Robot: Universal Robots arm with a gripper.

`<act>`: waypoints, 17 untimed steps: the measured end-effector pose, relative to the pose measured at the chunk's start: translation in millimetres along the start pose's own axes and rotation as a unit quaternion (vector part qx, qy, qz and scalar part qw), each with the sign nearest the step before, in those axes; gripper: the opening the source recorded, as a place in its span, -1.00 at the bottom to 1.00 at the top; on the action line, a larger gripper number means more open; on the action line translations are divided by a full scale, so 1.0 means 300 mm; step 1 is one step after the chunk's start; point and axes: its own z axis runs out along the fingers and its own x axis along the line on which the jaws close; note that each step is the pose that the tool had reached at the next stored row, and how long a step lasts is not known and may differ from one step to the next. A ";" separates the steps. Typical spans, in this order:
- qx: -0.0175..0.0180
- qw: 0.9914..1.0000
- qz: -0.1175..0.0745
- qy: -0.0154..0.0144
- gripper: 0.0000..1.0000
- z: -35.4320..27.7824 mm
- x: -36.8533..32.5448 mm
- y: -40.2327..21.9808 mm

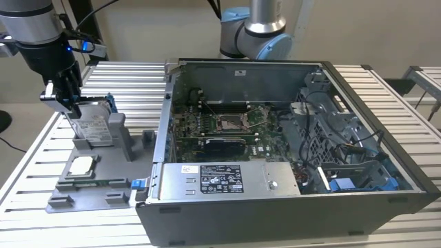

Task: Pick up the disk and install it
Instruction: 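Pick up the disk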

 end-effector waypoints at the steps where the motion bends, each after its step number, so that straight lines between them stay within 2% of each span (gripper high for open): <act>1: 0.000 1.000 0.000 0.000 -1.00 0.000 0.000 0.000; 17: 0.000 1.000 0.000 0.000 -1.00 0.002 0.000 0.000</act>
